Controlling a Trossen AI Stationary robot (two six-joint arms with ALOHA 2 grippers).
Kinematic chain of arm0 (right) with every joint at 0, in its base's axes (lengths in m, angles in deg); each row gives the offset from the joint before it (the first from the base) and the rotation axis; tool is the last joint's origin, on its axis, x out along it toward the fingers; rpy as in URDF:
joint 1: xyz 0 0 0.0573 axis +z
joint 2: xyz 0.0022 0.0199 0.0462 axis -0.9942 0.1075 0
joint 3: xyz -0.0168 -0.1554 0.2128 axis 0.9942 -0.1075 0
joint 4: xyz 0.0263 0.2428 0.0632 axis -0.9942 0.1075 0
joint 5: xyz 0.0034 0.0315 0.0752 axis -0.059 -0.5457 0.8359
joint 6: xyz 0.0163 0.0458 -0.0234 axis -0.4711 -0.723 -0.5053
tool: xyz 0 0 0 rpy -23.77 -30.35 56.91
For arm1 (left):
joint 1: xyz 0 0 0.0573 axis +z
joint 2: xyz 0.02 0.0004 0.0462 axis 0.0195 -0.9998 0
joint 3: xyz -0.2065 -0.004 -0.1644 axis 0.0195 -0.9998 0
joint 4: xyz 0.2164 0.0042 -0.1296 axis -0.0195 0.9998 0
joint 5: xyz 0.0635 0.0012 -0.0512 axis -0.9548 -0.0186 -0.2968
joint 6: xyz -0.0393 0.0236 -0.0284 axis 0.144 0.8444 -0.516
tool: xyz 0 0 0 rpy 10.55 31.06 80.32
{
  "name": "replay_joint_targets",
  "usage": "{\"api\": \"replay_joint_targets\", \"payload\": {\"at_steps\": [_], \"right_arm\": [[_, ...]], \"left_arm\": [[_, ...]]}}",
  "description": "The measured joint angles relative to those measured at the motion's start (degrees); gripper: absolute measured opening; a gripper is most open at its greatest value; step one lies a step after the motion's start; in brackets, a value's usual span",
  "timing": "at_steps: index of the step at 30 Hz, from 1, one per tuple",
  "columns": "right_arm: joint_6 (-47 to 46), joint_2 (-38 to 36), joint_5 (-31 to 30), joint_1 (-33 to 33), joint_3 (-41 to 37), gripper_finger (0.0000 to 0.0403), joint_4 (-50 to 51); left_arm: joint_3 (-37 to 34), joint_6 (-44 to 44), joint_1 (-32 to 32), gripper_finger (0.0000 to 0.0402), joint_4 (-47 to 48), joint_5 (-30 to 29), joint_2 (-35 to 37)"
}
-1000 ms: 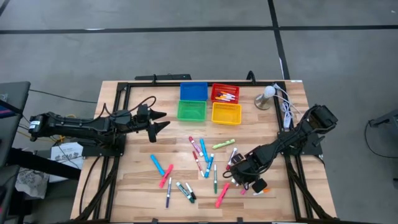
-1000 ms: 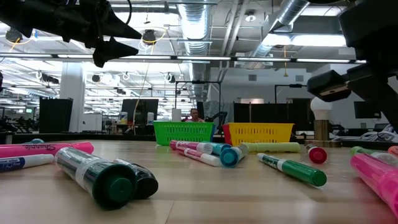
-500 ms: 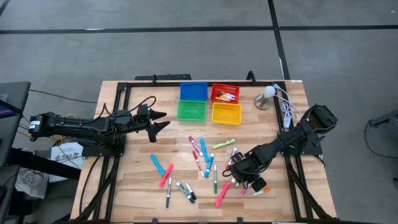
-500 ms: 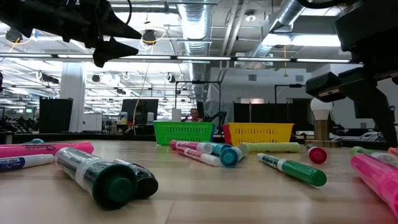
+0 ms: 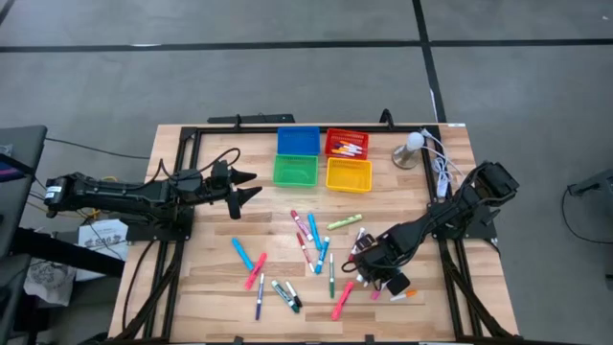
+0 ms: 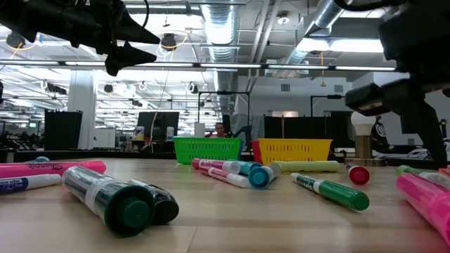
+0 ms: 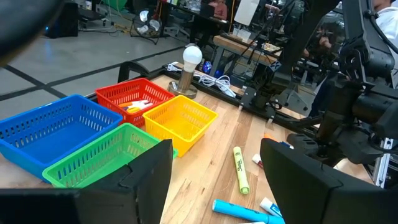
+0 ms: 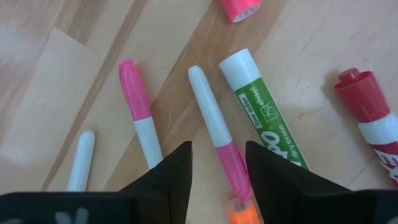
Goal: Pick & Place Markers
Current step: Put the top pink pen into the red basket
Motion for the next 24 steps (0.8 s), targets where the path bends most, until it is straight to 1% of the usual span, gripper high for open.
{"api": "replay_joint_targets", "payload": {"at_steps": [5,10,15,24], "right_arm": [[0.1,3.4,0.0,0.1,-0.1,0.0143,-0.4],[-1.7,5.3,-1.3,0.0,0.1,0.0131,-0.6],[-3.0,5.3,-1.7,0.0,0.1,0.0105,-0.8],[-3.0,5.4,-2.2,0.0,0.0,0.0043,-0.9]], "left_arm": [[0.0,0.0,0.0,0.0242,0.0,0.0,0.0],[0.0,0.0,0.0,0.0242,-0.2,0.0,0.0],[0.0,0.0,0.0,0.0242,-0.3,0.0,0.0],[0.0,0.0,0.0,0.0242,-0.3,0.0,0.0]]}}
